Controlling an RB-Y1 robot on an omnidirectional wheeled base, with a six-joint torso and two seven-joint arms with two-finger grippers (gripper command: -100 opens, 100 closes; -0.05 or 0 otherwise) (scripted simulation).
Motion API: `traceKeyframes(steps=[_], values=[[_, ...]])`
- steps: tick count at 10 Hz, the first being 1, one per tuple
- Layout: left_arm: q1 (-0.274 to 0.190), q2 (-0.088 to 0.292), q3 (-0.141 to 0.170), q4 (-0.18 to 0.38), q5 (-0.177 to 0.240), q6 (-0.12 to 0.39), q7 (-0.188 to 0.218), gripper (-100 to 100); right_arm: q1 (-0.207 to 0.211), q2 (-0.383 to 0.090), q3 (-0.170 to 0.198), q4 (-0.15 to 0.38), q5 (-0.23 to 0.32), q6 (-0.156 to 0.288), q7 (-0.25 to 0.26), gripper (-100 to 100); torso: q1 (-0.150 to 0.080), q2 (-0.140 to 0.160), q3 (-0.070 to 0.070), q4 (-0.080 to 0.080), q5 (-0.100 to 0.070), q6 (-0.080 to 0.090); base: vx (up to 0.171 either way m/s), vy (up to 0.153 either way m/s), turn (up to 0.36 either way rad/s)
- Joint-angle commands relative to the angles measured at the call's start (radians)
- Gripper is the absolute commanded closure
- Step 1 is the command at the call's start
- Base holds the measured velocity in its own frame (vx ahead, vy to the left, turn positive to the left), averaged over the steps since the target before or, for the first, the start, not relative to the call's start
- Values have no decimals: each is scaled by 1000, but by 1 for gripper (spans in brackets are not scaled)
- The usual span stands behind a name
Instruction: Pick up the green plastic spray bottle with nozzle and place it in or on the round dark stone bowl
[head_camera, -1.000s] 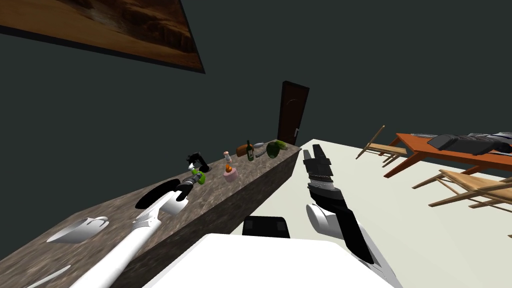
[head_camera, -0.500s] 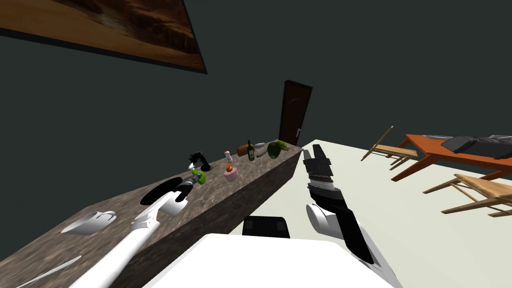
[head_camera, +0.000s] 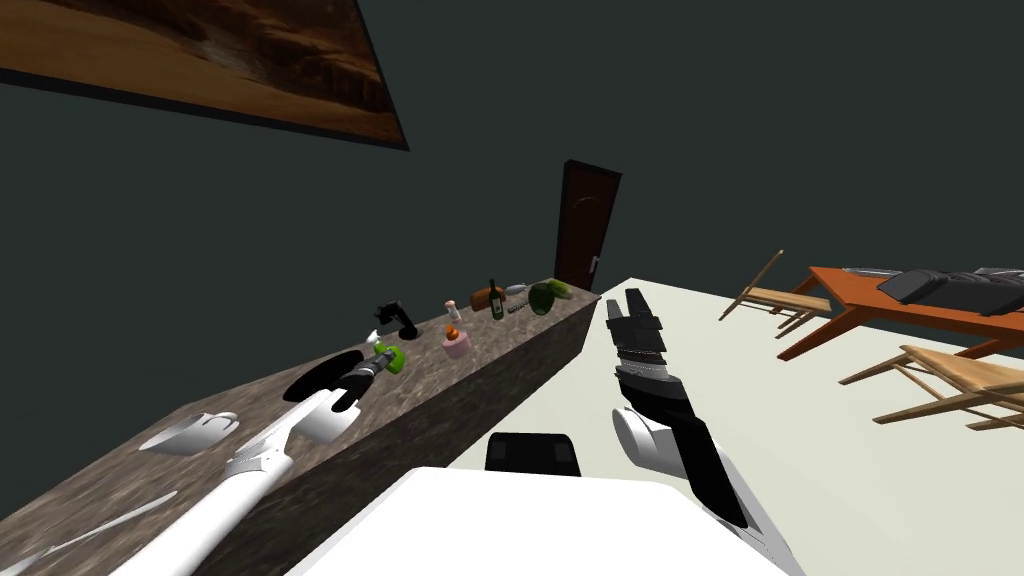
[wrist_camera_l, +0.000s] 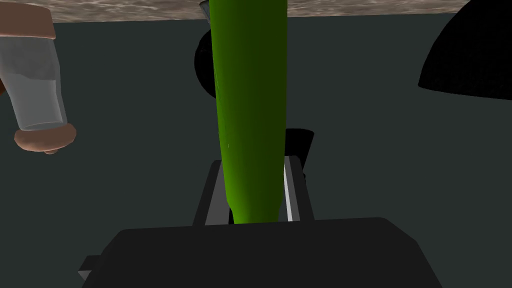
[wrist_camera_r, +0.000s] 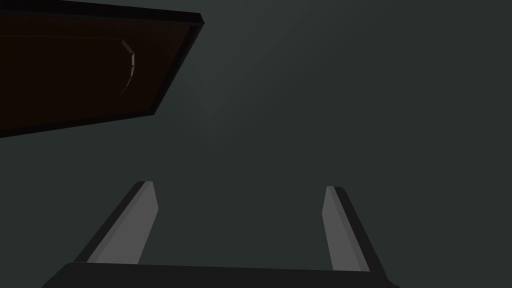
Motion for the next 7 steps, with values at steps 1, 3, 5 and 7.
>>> traceKeyframes(steps=[1,3,5,7], values=[[31,17,0,1,33,-3,5,100,0,0,0,0,0,0,0,0,0,0,0,0,0,0,-74,-101,30],[68,54,-1,-5,84,-2,14,100,0,0,0,0,0,0,0,0,2,0,-1,-2,3,-2,-59,-91,38],[104,94,-3,-12,134,0,24,100,0,0,0,0,0,0,0,0,4,-1,-2,-2,3,-3,-65,-76,39],[137,133,-5,-19,182,0,34,100,0,0,0,0,0,0,0,0,4,0,-1,-2,4,-3,-72,-80,34]])
